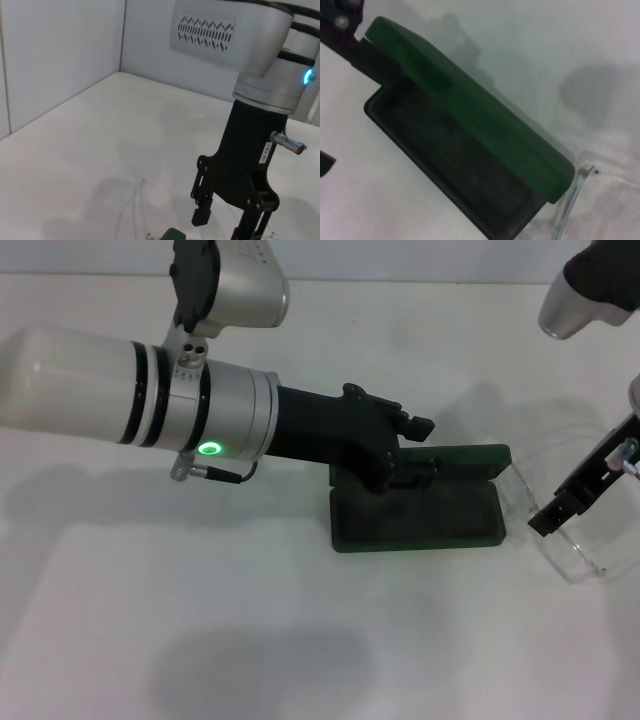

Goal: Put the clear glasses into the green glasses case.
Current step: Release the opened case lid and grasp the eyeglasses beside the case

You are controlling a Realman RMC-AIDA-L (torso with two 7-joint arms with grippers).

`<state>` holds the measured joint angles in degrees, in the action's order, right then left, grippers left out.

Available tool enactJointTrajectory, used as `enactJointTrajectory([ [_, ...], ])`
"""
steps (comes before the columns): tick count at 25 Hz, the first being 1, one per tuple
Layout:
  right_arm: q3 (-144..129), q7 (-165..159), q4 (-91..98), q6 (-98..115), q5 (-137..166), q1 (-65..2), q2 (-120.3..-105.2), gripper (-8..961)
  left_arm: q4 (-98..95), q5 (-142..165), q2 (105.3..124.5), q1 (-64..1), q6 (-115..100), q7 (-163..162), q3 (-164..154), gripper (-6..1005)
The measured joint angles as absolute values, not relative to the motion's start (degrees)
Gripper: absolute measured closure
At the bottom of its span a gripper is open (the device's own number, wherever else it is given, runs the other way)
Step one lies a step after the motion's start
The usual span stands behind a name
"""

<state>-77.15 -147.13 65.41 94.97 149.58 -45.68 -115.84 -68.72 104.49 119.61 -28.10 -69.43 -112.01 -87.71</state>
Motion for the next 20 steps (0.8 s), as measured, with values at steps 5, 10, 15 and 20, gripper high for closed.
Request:
enactJointTrajectory([
  [5,-77.9,-147.1,63.8,93.1,149.6,-46.0,-115.84,353,-68.7,104.5,119.62,-28.2,-69.4,-111.6,-87.7,508],
  [10,-79.1,-147.1,63.0,91.0,149.2,-46.2,-115.85,460,-68.7,104.5,119.61,-28.2,-69.4,-111.4,-87.7,508],
  [15,-79.7,-147.1,62.6,90.5,149.1,-46.2,-115.93,488,-68.6,104.5,119.67,-28.2,-69.3,-110.8,-87.7,507],
  [20,-80.6,-147.0,62.3,90.3,148.4,-46.3,-115.98,487,-68.4,104.5,119.71,-28.2,-69.0,-110.7,-87.7,507],
])
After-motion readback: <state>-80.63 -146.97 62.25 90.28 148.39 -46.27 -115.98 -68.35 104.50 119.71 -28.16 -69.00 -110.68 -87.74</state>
